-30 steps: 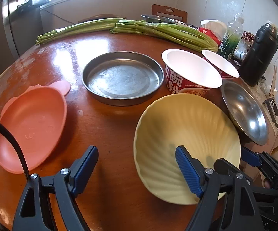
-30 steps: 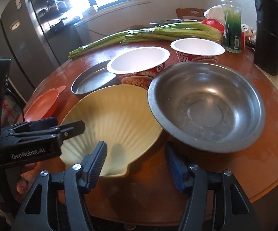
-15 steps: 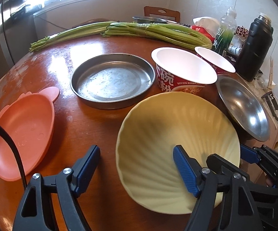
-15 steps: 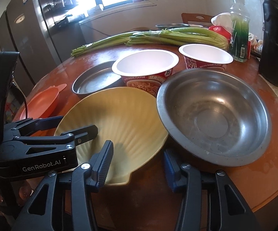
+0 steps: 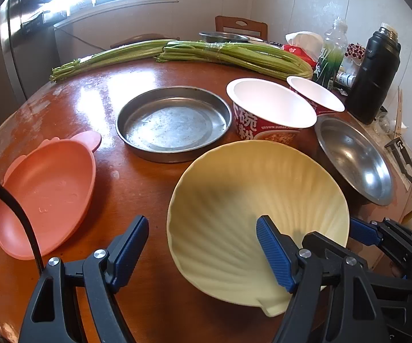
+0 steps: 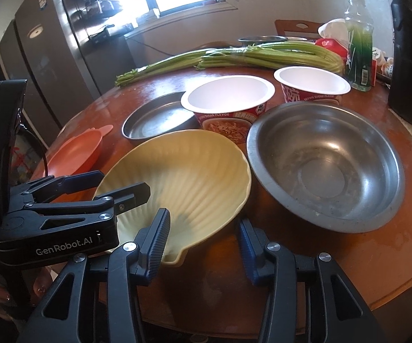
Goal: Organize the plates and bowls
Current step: 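Reach the left tool to the yellow shell bowl and grasp its rim, then lift the yellow shell bowl with the left tool and lower it onto the pink plate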
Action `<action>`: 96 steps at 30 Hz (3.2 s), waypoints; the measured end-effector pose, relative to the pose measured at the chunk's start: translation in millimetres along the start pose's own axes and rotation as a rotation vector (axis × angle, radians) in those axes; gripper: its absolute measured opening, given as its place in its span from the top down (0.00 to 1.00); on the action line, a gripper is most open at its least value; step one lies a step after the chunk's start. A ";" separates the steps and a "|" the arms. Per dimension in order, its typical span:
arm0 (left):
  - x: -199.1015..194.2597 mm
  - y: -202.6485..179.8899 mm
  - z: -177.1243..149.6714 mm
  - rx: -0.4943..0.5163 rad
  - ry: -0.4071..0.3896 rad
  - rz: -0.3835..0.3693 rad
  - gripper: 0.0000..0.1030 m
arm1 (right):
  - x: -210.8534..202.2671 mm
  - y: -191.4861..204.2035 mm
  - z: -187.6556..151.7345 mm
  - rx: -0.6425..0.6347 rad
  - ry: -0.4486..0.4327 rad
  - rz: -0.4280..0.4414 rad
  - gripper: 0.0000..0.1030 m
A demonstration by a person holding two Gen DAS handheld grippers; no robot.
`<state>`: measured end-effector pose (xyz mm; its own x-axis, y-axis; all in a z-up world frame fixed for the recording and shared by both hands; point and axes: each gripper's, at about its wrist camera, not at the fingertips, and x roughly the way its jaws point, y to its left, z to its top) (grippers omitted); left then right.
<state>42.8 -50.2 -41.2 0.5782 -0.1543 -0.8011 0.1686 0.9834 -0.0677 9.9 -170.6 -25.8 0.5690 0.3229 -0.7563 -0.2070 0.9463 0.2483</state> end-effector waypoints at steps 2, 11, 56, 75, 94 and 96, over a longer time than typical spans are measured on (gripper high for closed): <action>3.3 2.8 -0.8 -0.014 0.016 -0.011 0.25 | 3.9 -1.2 -0.1 0.013 0.015 0.005 0.53; 5.3 7.8 -0.1 -0.041 0.010 -0.092 0.36 | 4.6 -1.1 3.5 0.023 0.007 0.003 0.53; -92.6 149.4 22.6 -0.215 -0.195 0.099 0.38 | 24.7 151.7 90.9 -0.246 -0.077 0.252 0.52; -47.5 192.3 -0.2 -0.286 -0.115 0.087 0.38 | 81.2 175.5 78.1 -0.249 0.042 0.253 0.52; -40.8 188.8 -0.4 -0.253 -0.109 0.147 0.38 | 90.2 174.5 71.6 -0.255 0.093 0.241 0.52; -40.4 188.8 0.1 -0.251 -0.109 0.150 0.38 | 88.9 173.5 71.1 -0.259 0.091 0.230 0.52</action>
<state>51.3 141.7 -21.5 0.6662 -0.0020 -0.7457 -0.1195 0.9868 -0.1094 81.2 23.4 -6.9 0.4133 0.5131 -0.7523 -0.5232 0.8099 0.2651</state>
